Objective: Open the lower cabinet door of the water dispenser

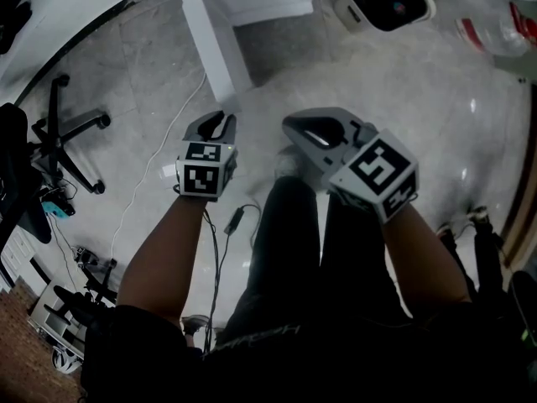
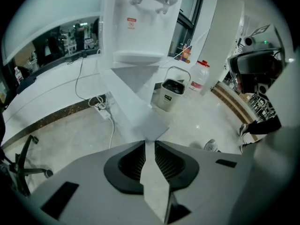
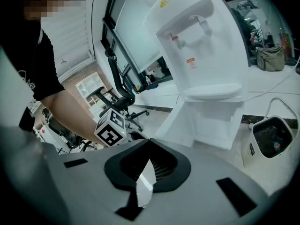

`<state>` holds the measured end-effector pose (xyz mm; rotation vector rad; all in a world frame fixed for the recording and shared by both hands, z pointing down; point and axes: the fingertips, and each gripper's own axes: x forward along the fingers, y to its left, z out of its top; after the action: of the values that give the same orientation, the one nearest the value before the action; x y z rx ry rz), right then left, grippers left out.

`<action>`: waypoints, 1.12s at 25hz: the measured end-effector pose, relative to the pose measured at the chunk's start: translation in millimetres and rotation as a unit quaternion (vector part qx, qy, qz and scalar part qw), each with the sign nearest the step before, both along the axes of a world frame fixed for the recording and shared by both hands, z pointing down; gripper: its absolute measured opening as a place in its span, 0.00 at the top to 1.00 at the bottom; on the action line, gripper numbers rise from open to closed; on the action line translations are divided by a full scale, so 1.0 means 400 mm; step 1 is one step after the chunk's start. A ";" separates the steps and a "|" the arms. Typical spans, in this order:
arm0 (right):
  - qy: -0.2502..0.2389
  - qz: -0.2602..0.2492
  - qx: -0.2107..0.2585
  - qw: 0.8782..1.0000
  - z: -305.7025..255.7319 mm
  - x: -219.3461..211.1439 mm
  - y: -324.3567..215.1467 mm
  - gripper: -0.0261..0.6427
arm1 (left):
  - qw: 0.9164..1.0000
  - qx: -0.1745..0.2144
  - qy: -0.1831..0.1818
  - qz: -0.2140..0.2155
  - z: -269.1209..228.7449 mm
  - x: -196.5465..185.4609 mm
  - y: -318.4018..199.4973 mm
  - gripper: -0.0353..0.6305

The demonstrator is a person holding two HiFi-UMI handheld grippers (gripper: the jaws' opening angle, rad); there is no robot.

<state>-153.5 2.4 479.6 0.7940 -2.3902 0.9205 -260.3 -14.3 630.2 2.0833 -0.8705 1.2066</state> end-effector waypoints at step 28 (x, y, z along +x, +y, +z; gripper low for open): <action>0.012 0.015 -0.001 1.000 -0.028 -0.033 0.013 0.94 | 0.997 0.003 -0.016 0.075 0.000 -0.080 -0.004 0.86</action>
<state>-166.8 7.5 468.5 0.8375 -2.3617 0.9200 -292.2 -16.1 630.2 2.1711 -0.7430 1.3201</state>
